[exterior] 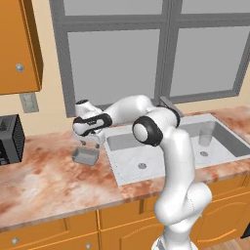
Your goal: Place the tupperware in the left basin and the glass cup in the right basin of the sink.
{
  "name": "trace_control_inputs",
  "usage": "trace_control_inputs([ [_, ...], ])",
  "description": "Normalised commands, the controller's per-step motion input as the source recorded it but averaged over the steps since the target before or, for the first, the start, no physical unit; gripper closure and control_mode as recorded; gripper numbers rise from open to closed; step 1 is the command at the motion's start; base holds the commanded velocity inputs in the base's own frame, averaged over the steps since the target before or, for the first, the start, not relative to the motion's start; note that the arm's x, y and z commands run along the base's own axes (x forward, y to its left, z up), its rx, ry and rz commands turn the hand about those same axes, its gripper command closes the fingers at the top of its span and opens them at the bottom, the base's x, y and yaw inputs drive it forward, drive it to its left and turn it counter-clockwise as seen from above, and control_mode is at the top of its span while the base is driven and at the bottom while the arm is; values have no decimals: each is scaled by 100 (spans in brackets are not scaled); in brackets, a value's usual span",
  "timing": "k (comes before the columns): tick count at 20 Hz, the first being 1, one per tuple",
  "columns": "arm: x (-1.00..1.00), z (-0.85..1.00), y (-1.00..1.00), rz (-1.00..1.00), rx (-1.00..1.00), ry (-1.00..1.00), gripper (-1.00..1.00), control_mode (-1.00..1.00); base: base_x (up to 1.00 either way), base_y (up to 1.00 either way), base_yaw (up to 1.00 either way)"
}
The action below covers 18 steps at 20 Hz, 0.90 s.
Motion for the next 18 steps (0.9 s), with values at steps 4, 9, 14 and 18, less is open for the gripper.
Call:
trace_control_inputs([
  [4, -29, 55, -14, 0, 12, -2, -100, -100, 0, 0, 0],
  [9, -59, 27, -22, -3, 13, 0, -100, -100, 0, 0, 0],
  [14, -44, -13, -21, -3, 4, 7, -100, -100, 0, 0, 0],
  [18, -6, -22, -2, -2, -2, 14, -100, -100, 0, 0, 0],
])
